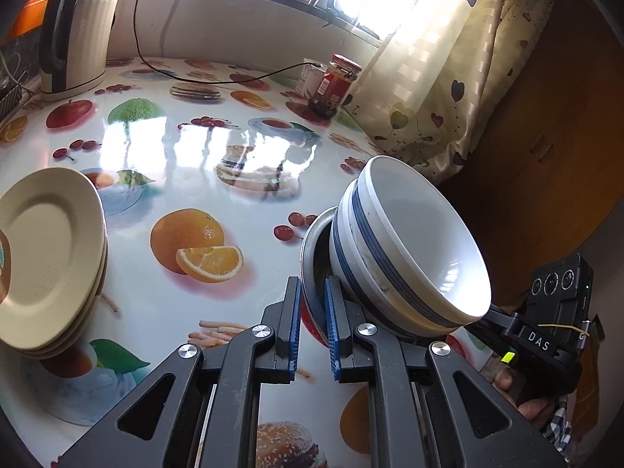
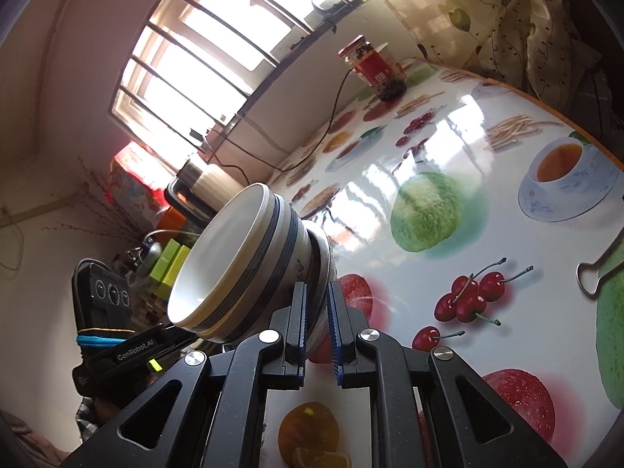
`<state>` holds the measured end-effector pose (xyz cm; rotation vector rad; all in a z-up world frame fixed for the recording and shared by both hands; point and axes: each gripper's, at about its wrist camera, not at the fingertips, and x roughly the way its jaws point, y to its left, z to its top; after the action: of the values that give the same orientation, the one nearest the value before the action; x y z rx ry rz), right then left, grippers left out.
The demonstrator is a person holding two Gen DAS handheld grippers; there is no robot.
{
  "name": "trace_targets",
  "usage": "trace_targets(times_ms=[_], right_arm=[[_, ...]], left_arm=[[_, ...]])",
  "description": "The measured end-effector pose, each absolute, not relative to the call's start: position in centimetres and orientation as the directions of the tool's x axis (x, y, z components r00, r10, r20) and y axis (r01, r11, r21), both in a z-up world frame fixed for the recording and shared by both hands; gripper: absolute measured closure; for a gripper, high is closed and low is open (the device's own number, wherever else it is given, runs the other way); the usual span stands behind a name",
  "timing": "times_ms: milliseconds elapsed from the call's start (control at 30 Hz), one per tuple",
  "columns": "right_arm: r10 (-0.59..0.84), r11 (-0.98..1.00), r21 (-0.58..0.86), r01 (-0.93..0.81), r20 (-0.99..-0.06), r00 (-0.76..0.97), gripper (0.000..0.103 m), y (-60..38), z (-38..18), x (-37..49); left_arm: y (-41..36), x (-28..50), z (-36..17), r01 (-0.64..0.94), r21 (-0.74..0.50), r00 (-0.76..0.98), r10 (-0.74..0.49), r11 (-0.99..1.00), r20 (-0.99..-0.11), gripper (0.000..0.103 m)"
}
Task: Organize plates and bowls
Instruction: 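Lift the bowl stack and carry it toward the cream plate stack, then carry the bowl stack over the cream plates and lower it onto them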
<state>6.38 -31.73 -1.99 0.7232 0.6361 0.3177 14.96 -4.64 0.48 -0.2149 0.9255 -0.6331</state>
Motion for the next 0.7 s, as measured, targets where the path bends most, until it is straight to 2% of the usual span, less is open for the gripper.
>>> trace_targets(times_ms=[700], right_arm=[[0.537, 0.716, 0.685, -0.136, -0.415, 0.734, 0.091, -27.7, -0.3, 9.1]], left_arm=[[-0.3, 15.0, 2.4, 0.357, -0.422, 0.503, -0.552, 0.833, -0.664, 0.091]])
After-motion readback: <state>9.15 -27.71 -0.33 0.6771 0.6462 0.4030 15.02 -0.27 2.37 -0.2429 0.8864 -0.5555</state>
